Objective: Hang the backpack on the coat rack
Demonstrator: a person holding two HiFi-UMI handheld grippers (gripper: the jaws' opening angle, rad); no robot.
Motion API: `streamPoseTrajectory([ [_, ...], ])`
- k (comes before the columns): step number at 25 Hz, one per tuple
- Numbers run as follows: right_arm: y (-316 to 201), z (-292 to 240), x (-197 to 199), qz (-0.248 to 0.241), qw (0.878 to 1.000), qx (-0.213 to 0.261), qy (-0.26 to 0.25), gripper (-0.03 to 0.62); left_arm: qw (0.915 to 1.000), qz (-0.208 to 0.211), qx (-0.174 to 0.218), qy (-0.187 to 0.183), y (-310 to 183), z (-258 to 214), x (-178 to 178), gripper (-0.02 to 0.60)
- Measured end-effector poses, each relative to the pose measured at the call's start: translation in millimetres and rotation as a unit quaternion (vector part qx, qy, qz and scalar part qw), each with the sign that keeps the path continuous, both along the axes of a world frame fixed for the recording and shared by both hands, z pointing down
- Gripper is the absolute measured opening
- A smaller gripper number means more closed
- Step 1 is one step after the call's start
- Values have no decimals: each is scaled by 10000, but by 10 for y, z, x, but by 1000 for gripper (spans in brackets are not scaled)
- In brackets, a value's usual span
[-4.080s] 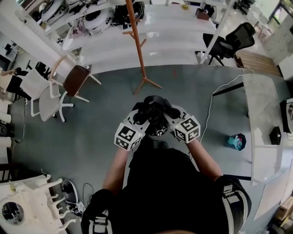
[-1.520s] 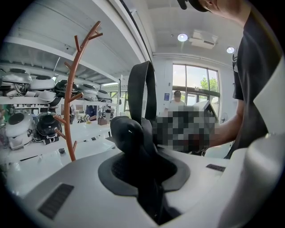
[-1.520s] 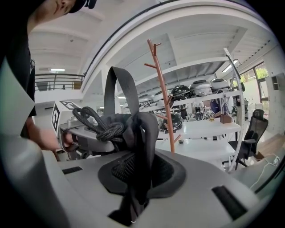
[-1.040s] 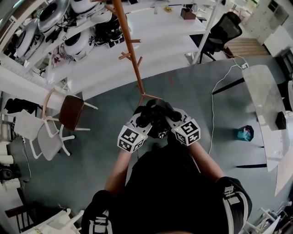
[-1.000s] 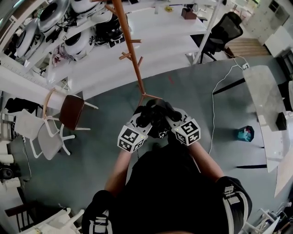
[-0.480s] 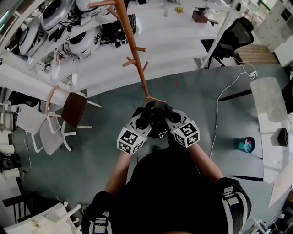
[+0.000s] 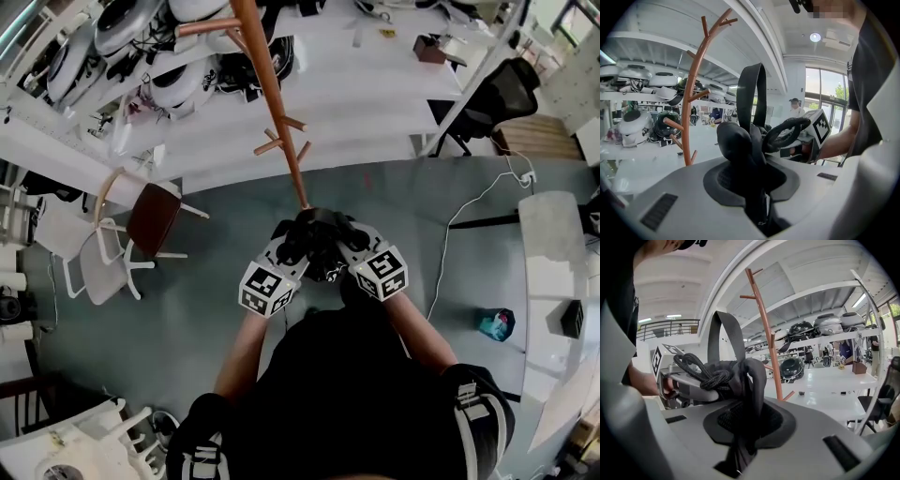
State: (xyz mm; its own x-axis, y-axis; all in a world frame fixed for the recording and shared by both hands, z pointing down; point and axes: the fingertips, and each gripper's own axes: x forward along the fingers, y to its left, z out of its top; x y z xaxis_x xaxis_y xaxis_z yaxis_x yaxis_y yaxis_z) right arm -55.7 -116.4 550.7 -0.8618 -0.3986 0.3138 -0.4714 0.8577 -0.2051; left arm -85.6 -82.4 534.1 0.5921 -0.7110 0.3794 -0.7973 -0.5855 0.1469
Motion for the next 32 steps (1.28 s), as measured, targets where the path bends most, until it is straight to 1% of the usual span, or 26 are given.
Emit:
streamPoseTrajectory([
  [10, -551, -31, 154, -371, 9990, -202, -116, 72, 9994, -336, -52, -62, -532, -55, 185, 91],
  [15, -798, -44, 142, -645, 9976, -246, -92, 72, 9981, -604, -83, -51, -775, -74, 188, 91],
  [27, -1440, -52, 183, -1265, 9918, -202, -32, 72, 9907, -1358, -36, 14, -1405, -98, 260, 91],
  [32, -1661, -77, 201, -1468, 9891, -129, -28, 72, 9874, -1581, 17, 32, -1611, -125, 297, 91],
])
